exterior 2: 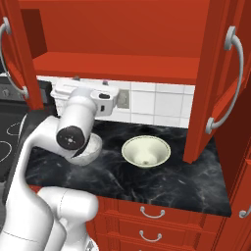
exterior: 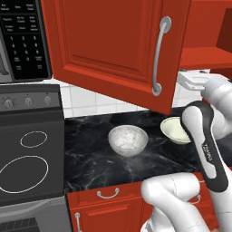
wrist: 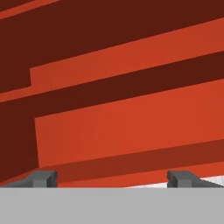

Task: Open the cabinet. Pick the bowls from the counter and place them in the cabinet. Then close the cabinet.

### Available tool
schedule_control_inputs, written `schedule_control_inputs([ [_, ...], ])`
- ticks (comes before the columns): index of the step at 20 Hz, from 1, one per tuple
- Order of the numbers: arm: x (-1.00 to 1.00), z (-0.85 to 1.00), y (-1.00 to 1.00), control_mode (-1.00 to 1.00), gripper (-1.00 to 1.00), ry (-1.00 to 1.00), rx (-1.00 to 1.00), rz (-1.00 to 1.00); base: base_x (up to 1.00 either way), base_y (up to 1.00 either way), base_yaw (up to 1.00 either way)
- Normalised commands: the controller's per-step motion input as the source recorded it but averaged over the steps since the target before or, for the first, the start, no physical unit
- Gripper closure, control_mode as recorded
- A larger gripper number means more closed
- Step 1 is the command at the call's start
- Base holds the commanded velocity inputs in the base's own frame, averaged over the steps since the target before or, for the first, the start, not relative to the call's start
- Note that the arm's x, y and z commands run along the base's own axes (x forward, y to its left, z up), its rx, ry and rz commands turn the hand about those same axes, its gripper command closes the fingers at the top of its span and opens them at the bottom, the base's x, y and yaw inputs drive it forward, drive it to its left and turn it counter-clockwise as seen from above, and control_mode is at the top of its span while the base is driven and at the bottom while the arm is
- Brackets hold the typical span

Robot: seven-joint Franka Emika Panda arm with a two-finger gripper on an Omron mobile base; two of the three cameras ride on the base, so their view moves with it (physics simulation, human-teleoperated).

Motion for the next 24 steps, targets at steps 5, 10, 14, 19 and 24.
schedule_control_inputs([
  [5,0.42,0.00,0.09,-1.00,-1.00,0.02,-0.02,0.15,0.00,0.00,0.00],
  [10,0.14,0.00,0.31,-1.00,-1.00,0.05,0.00,0.20,0.00,0.00,0.00],
  [14,0.00,-0.06,0.56,-1.00,-1.00,0.04,0.00,0.23,0.00,0.00,0.00],
  [19,0.00,-0.03,0.44,-1.00,-1.00,0.00,0.00,0.12,0.00,0.00,0.00],
  [24,-0.11,0.00,0.30,-1.00,-1.00,0.00,0.00,0.13,0.00,0.00,0.00],
])
